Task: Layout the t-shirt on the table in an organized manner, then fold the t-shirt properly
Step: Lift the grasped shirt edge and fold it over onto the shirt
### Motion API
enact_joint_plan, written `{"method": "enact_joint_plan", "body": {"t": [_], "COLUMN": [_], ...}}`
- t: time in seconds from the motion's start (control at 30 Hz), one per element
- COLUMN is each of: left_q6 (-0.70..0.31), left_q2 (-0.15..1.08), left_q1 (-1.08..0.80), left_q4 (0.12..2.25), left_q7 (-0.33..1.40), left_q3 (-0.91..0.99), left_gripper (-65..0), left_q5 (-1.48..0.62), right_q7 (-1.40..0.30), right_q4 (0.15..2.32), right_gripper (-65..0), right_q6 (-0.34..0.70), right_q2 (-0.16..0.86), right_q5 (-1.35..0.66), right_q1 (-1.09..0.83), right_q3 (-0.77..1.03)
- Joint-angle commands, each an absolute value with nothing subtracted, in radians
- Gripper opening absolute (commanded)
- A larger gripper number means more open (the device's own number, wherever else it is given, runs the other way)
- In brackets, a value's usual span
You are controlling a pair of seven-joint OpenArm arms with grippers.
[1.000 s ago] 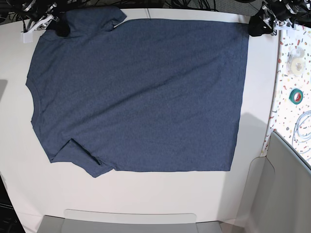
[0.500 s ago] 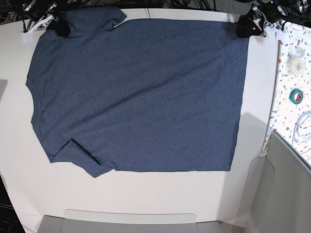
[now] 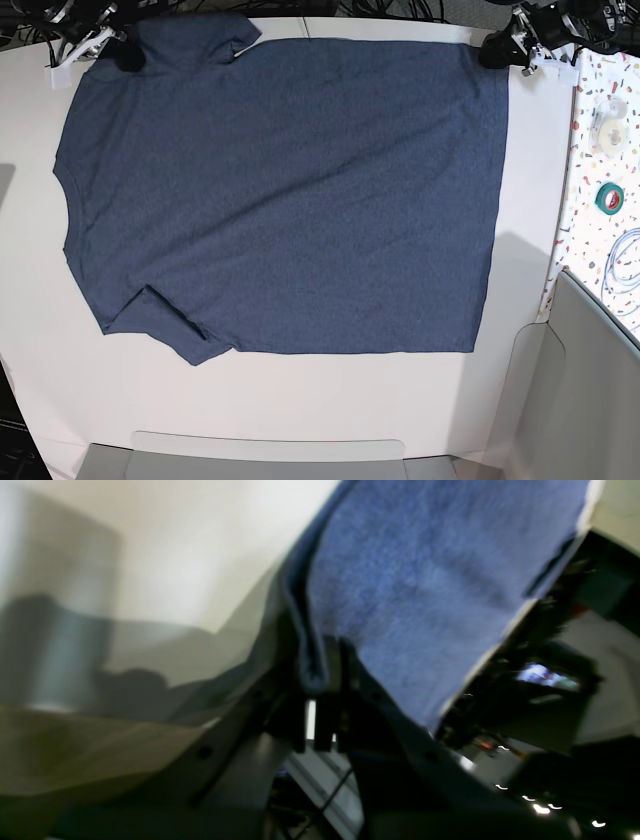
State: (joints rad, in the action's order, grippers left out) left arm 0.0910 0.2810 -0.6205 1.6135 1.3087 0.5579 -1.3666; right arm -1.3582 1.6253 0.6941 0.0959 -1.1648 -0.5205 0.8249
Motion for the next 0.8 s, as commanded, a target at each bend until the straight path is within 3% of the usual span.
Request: {"method": "enact_joint_plan", "body": {"t": [0.0, 0.2, 0.43, 0.77], "left_q6": [0.094, 0.094, 0.094, 0.094], "left_q2": [0.289, 0.292, 0.344, 0.357], "left_q1": [-0.633, -0.63, -0.544, -0.423], "left_q4": [1.661, 1.787, 1.794, 1.794], "left_q7": [1.323, 1.323, 1.336, 1.339], "left_q3": [0.562, 0.564, 0.653, 0.65], "left_gripper": [-65.0, -65.0, -65.0, -65.0], "left_q5": [-1.363, -1.362, -1.368, -1.363], "right_q7": [-1.396, -1.396, -1.396, -1.396], "right_q4": [1.655, 1.762, 1.848, 1.876], "right_gripper": [-65.0, -65.0, -65.0, -65.0], "right_q6": [0.682, 0.684, 0.684, 0.684], "right_q2": [0.104, 0.104, 0.108, 0.116], "right_q5": [-1.11, -1.116, -1.216, -1.185], "right_q1": [-0.542, -0.568, -0.562, -0.371], "right_q3": [0.834, 0.837, 0.892, 0.908]}}
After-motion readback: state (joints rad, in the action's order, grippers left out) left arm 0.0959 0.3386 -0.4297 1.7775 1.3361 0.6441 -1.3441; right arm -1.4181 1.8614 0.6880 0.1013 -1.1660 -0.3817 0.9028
